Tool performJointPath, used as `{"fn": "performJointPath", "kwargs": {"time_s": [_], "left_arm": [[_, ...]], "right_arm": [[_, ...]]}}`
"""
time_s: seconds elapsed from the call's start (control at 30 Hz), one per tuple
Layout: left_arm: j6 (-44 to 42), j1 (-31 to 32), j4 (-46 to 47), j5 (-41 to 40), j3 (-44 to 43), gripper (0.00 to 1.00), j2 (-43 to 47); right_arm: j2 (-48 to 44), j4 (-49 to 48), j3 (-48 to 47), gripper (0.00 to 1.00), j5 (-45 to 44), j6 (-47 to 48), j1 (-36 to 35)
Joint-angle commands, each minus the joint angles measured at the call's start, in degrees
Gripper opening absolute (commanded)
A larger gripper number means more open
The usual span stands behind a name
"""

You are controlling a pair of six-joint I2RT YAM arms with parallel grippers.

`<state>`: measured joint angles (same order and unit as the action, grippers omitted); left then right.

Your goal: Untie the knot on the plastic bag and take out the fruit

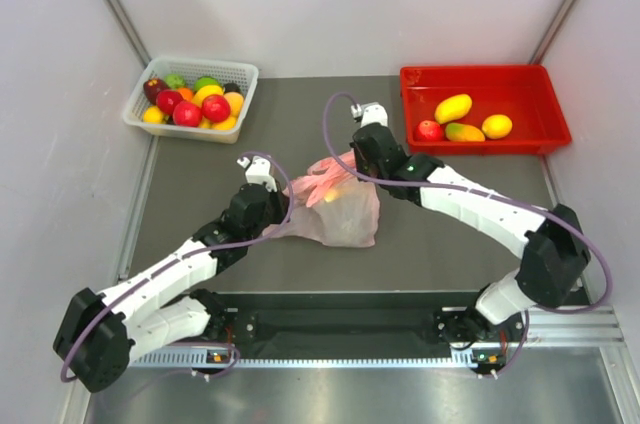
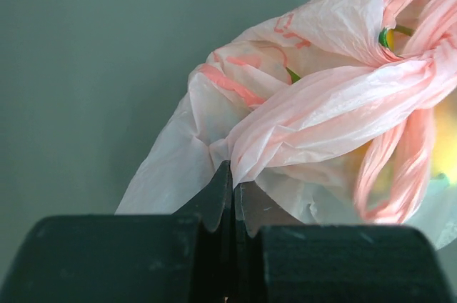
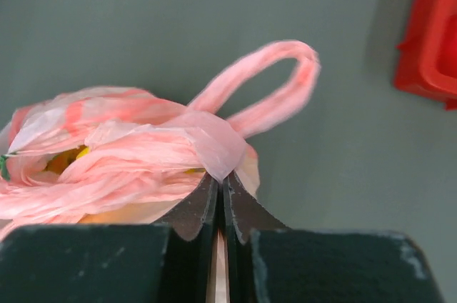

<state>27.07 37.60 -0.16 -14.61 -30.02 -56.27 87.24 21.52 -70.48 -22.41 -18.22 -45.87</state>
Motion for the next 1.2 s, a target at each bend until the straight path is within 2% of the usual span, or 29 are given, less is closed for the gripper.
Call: {"fn": "performJointPath", "kwargs": {"time_s": [0.0, 0.17, 0.3, 0.43, 0.53, 0.6, 0.67, 0.7, 0.8, 0.87, 0.97, 1.03, 1.17], "left_arm": [[0.1, -0.3, 1.0, -2.3, -0.6, 0.00, -0.1], [0.2, -1.1, 5.4, -5.0, -2.5, 0.00, -3.7], [-0.2, -2.9, 9.0, -5.0, -7.1, 0.00, -12.0], [0.3, -3.5, 10.7, -3.2, -13.0, 0.00, -18.4], [1.0, -3.5, 11.9, 0.1, -13.5, 0.00, -20.5], [1.4, -3.5, 12.5, 2.4, -12.9, 0.06, -20.6], [1.4, -3.5, 12.6, 3.6, -11.3, 0.19, -20.2], [1.1, -3.5, 12.5, 5.2, -10.9, 0.36, -19.2], [0.5, -3.4, 11.4, 7.5, -9.3, 0.60, -15.5], [-0.3, -3.4, 8.8, 8.1, -9.1, 0.66, -12.9], [-1.7, -3.3, 3.5, 11.0, -10.5, 0.89, -7.9], [-3.8, -3.3, 0.9, 12.9, -12.7, 0.99, -5.3], [-9.3, -3.2, -5.7, 20.8, -18.0, 0.99, -6.0]], "right_arm": [[-7.4, 0.2, -0.1, 0.00, -10.5, -2.3, 0.2], [-13.2, -0.9, -0.4, 0.00, -13.2, -3.1, 1.7], [-14.5, -2.3, -2.1, 0.00, -13.0, -2.1, 3.5], [-14.6, -2.1, -2.8, 0.00, -9.8, -0.9, 4.5], [-16.7, -3.8, 2.1, 0.00, -5.2, -0.2, 4.6], [-17.8, -5.3, 4.6, 0.00, -3.5, 0.1, 4.5], [-19.5, -6.9, 8.0, 0.00, -1.2, 0.6, 4.5], [-20.0, -7.3, 8.9, 0.00, -0.7, 1.2, 4.5], [-21.6, -8.5, 11.3, 0.00, 1.6, 2.1, 4.5], [-22.4, -8.8, 11.9, 0.00, 3.1, 2.8, 4.5], [-23.2, -9.1, 12.5, 0.00, 4.7, 4.2, 4.5], [-23.8, -9.6, 13.0, 0.00, 6.3, 5.4, 4.5], [-24.3, -9.8, 13.3, 0.00, 8.2, 6.3, 4.6]]}}
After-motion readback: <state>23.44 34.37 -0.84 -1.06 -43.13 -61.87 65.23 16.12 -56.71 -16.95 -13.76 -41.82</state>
